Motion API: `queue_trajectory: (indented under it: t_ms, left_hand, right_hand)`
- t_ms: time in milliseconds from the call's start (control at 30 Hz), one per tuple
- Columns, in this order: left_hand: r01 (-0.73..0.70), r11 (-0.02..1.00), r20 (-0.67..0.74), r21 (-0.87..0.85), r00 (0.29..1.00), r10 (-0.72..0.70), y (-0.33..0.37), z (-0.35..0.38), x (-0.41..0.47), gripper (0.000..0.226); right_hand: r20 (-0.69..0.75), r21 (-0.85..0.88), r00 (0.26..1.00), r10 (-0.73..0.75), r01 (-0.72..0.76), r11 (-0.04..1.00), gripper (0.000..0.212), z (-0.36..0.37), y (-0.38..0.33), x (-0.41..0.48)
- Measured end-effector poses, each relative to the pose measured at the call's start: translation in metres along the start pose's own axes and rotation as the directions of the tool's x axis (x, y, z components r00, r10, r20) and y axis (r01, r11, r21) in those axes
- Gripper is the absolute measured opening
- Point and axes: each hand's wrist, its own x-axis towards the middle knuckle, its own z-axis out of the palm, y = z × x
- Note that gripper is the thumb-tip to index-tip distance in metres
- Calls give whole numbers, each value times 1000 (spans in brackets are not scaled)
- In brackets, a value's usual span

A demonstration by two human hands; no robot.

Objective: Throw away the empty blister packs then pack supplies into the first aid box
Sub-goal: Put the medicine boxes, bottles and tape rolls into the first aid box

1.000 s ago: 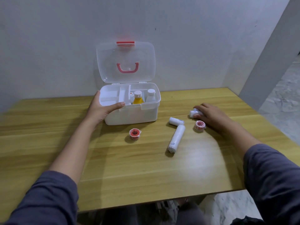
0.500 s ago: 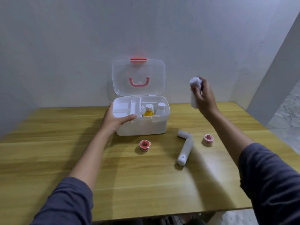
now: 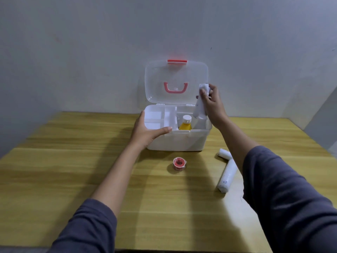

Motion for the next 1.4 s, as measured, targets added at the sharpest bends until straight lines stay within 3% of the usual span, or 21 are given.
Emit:
queue_trajectory:
  t_ms: [167,300,467,667,867,1000,1233,1400]
  left_hand:
    - [-11,1000,-1,-7,1000,11,-1,1,0,108]
    - [-8,1000,-3,-6,1000,8,-3,2,2,106]
    - [-16,1000,-1,4,1000,16,-1,2,-1,110]
    - [-2,1000,19,0,1000,2,-1,3,0,80]
    - [-24,1000,-2,6,1000,24,-4,2,2,107]
    - [-24,1000,0,8,1000,24,-4,1,2,109]
    - [-17,1000,3,-16,1000,17,-6,2,4,108]
    - [-37,999,10,-29,999,38,-6,3,3,108]
  right_hand:
    - [23,-155,1000,-8,12,988,34,-7,10,-1]
    - [12,-128,1000,8,-6,992,24,-16,21,-9]
    - [30,-173,999,18,-13,985,31,-23,16,-12]
    - [62,-229,998,31,-16,973,23,-20,9,-13]
    - [57,-443,997,-47,67,894,26,-15,9,-11]
    - [82,-482,996,-47,81,872,23,-21,11,-12]
    - [296,-589,955,7,177,788,29,-31,6,-12]
    - [306,-620,952,-30,223,753,15,-29,0,-8]
